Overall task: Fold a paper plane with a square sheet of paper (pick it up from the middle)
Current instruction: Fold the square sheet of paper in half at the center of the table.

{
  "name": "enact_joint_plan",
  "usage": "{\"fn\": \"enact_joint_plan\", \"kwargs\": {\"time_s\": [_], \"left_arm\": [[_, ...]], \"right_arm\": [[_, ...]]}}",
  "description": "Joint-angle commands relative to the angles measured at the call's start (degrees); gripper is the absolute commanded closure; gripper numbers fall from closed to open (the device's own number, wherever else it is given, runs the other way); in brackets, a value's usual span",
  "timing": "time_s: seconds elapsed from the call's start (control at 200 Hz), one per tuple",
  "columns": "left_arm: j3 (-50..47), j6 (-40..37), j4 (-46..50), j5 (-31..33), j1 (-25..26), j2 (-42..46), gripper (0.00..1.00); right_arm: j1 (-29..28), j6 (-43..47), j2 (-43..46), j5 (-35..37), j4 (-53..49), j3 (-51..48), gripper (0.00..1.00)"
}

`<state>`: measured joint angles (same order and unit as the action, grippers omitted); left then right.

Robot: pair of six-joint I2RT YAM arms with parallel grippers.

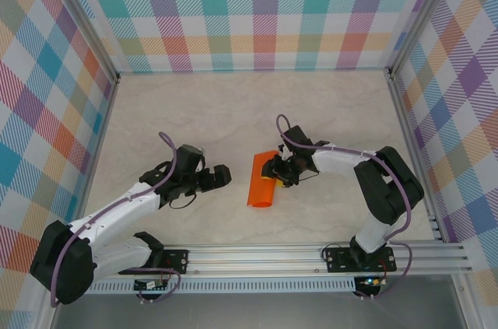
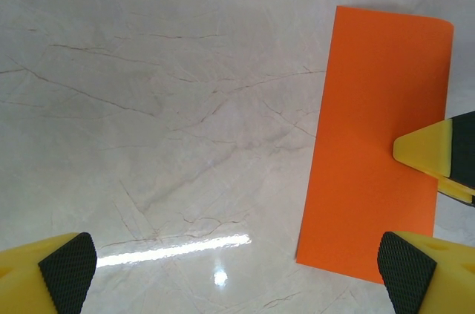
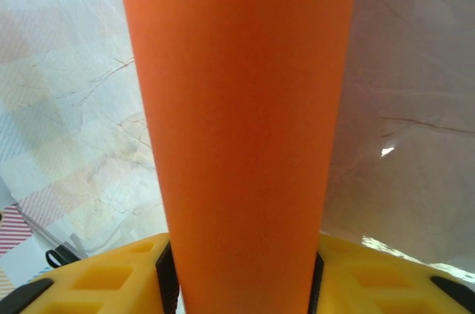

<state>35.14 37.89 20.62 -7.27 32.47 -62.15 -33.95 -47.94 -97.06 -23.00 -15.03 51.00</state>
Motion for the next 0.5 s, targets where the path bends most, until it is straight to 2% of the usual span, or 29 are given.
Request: {"fn": "enact_joint_plan", "kwargs": {"time_s": [0.0,0.365,0.495], "left_arm": [[1.9,0.0,-0.6,-1.4,-0.7,-0.1,0.00],[2.9,1.3,-2.1,-4.2,-0.5,-2.7,0.00],[2.4,1.7,-2.8,-4.5,-0.4,-2.8,0.00]], "right_arm": [[0.3,1.9,0.8,1.8,-3.5,2.1,0.50],[2.4,3.3,2.8,1.5,-5.8,1.6,0.36],[3.6,4.3,3.3,1.3,-7.3,1.6,0.35]]}}
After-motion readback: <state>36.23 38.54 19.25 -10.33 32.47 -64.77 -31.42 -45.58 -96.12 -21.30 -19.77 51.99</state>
